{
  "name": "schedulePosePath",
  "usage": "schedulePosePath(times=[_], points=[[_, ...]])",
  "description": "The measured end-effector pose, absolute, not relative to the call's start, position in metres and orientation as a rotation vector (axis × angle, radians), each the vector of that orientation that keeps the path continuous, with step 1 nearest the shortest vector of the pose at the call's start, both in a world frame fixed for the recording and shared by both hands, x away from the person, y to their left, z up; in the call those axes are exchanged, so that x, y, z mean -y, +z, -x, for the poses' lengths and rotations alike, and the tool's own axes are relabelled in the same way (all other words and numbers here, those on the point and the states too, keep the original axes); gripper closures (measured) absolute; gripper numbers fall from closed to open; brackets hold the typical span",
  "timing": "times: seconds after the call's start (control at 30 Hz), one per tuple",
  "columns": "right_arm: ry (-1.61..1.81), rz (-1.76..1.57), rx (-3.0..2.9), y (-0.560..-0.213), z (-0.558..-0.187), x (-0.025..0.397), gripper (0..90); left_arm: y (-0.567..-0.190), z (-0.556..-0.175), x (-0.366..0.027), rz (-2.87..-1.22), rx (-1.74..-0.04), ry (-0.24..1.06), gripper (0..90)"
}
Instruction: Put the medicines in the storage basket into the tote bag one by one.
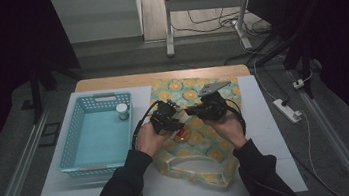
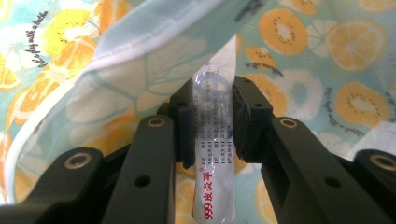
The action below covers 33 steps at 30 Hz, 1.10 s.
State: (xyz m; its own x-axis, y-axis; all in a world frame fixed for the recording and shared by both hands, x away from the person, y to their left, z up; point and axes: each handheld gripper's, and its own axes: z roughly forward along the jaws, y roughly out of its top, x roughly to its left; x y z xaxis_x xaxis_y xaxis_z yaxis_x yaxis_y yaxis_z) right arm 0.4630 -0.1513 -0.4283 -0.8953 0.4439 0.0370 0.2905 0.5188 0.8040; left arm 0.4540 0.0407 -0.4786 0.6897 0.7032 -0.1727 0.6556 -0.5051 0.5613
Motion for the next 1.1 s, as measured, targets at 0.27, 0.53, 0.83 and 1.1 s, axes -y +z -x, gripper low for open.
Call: schedulePosePath(times=[0.27,0.53,0.83,1.1], points=[[1.311,-0.637,-2.586,-0.43,-0.464,0.152,89.8,-0.487,-0.461,-0.043,-2.262,-1.062,0.099,71.6],[1.299,-0.642,-2.59,-0.432,-0.466,0.151,89.7,-0.489,-0.467,-0.044,-2.257,-1.074,0.122,71.3],[1.298,-0.641,-2.591,-0.432,-0.466,0.151,89.7,-0.485,-0.464,-0.048,-2.22,-1.054,0.106,60.6],[1.302,-0.642,-2.591,-0.432,-0.465,0.152,89.7,-0.474,-0.455,-0.056,-2.202,-1.021,0.077,46.1]])
